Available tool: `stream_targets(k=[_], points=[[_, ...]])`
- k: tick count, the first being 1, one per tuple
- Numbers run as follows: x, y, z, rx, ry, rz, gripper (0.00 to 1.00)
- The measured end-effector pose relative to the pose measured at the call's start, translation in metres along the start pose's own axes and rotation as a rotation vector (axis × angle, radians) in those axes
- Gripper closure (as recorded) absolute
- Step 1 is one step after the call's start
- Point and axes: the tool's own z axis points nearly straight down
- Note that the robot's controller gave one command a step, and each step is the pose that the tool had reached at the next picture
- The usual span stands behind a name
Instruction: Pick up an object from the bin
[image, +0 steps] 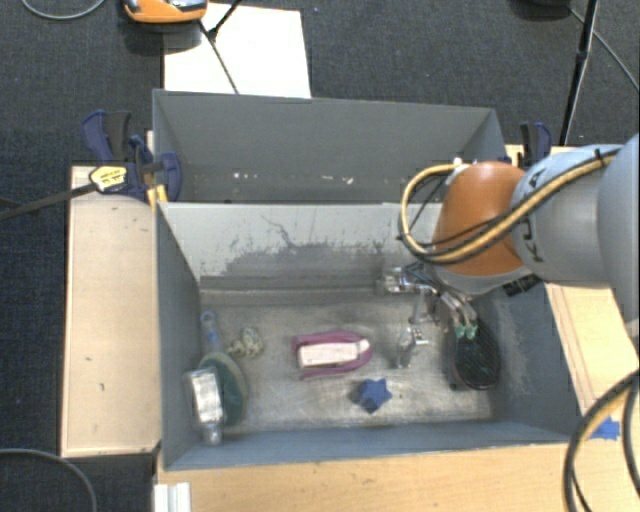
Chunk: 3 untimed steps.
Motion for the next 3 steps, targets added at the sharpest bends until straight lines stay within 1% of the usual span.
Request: stream_targets(k=[1,2,3], points=[[0.027,0.084,-0.003,-0.003,-0.001,0.078,0.0],[0.027,0.079,-0.003,-0.001,0.004,0.079,1.0],[0.041,0.081,-0.148,0.0,-0.007,0.055,1.0]])
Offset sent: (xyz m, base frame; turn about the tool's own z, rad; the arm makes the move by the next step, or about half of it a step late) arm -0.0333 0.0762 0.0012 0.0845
